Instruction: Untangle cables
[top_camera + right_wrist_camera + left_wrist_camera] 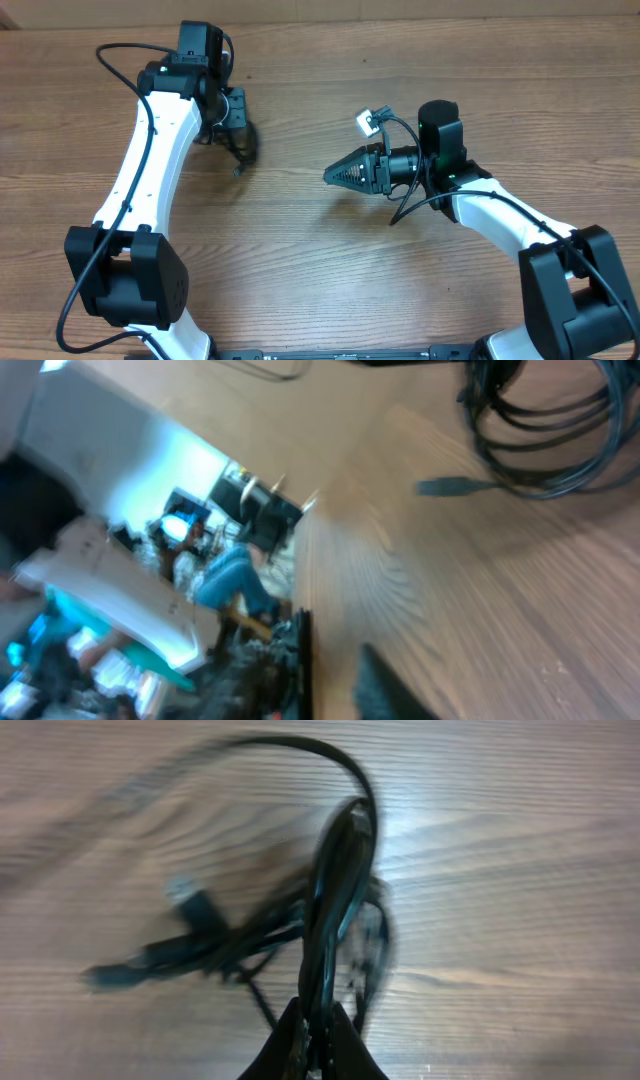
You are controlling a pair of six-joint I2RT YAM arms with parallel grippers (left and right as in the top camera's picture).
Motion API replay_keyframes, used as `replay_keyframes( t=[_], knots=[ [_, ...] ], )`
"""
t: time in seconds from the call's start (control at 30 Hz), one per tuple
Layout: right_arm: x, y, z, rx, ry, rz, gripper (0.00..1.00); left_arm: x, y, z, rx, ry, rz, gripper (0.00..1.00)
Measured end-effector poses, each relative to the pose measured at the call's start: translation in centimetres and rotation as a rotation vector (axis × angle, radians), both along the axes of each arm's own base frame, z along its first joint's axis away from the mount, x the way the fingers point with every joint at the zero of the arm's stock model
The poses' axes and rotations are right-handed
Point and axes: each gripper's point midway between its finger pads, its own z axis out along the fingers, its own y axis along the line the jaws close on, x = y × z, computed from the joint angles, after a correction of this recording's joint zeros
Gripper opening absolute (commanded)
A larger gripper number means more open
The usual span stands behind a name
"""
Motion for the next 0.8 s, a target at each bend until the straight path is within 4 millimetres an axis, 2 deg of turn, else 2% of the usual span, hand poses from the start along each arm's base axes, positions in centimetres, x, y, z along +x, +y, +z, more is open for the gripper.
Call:
replay_keyframes(
  t=[0.17, 0.23, 0.43, 0.6, 0.8],
  knots=[
    [0.9, -0.2, -0.8, -0.035, 0.013, -0.058, 0.56, -0.6, -3.3, 0.3, -0.093, -0.005, -0.225, 0.04],
    [1.4, -0.3, -1.0, -0.048, 0.004, -0.084, 0.62, -0.8, -4.0, 0.4, -0.118, -0.006, -0.276, 0.04],
    [3.1, -0.6, -1.9, -0.098, -0.041, -0.178, 0.63, -1.9, -5.5, 0.5, -0.175, 0.012, -0.375, 0.04],
    [3.5, -0.6, -2.1, -0.119, -0.134, -0.191, 0.64, -2.5, -6.6, 0.7, -0.212, 0.009, -0.458, 0.04],
    [4.0, -0.6, -2.4, -0.14, -0.189, -0.208, 0.64, -3.9, -9.7, 0.8, -0.22, 0.005, -0.615, 0.04]
  ],
)
